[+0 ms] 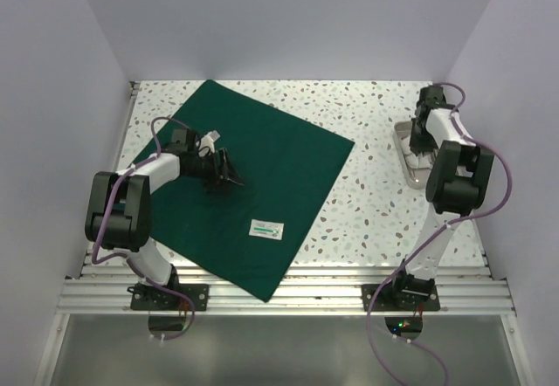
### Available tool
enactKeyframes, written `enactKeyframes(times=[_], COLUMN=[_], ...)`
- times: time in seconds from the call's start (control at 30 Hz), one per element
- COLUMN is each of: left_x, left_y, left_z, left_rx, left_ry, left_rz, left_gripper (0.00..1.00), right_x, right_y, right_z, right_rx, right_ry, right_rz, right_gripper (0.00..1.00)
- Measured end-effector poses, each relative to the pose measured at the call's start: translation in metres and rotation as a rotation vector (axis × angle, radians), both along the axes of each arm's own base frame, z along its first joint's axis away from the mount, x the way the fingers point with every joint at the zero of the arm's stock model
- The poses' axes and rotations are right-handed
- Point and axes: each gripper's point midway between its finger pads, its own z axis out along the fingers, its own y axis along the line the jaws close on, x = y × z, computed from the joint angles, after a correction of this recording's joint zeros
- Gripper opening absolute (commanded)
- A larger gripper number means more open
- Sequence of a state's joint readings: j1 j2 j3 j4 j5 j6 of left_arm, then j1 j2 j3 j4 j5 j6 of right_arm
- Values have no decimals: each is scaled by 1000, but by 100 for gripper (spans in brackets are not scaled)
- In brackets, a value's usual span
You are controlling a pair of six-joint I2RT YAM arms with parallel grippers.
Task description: Prepare the surgical pack
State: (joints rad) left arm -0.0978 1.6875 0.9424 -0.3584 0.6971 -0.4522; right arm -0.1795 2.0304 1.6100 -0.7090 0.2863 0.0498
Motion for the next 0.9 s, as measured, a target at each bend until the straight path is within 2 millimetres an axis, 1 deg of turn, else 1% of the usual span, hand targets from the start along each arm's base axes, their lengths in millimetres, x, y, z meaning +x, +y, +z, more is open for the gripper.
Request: enactKeyframes(times=[0.03, 0.07, 0.1, 0.17, 0.23, 0.3, 0.43, 0.6, 0.63, 0.73, 0.83, 0.9], left_x=[0, 0, 0, 0, 0, 0, -1, -1, -1, 2, 4, 4], left_y=[0, -1, -1, -2, -2, -3, -4, -4, -4, -4, -4, -3], left_z=[0, 1, 1, 2, 2, 2, -1, -2, -2, -1, -3, -4], left_rx=[-3, -6, -8, -12, -16, -20, -26, -26, -26, -26, -21, -15], left_ry=[0, 0, -1, -3, -4, -2, 12, 21, 21, 19, 24, 29], left_rz=[-2, -2, -4, -5, -7, -9, -9, -8, -8, -8, -6, -3], left_gripper=[63, 63, 63, 62, 63, 63, 62, 63, 63, 63, 63, 63], right_x=[-4, -7, -11, -15, -18, -20, -20, -21, -22, -29, -37, -39], right_y=[-4, -6, -14, -20, -26, -29, -23, -21, -24, -34, -45, -48], right_z=[-8, -13, -17, -21, -22, -24, -26, -23, -22, -18, -11, -3], right_rx=[13, 28, 46, 86, 124, 157, 196, 193, 181, 126, 60, 31], right_ry=[24, 40, 50, 51, 42, 37, 40, 42, 47, 70, 84, 72], right_rz=[-4, -6, -21, -32, -43, -49, -43, -67, -84, -136, -190, -211], right_gripper=[24, 29, 31, 34, 41, 44, 46, 52, 55, 57, 58, 58])
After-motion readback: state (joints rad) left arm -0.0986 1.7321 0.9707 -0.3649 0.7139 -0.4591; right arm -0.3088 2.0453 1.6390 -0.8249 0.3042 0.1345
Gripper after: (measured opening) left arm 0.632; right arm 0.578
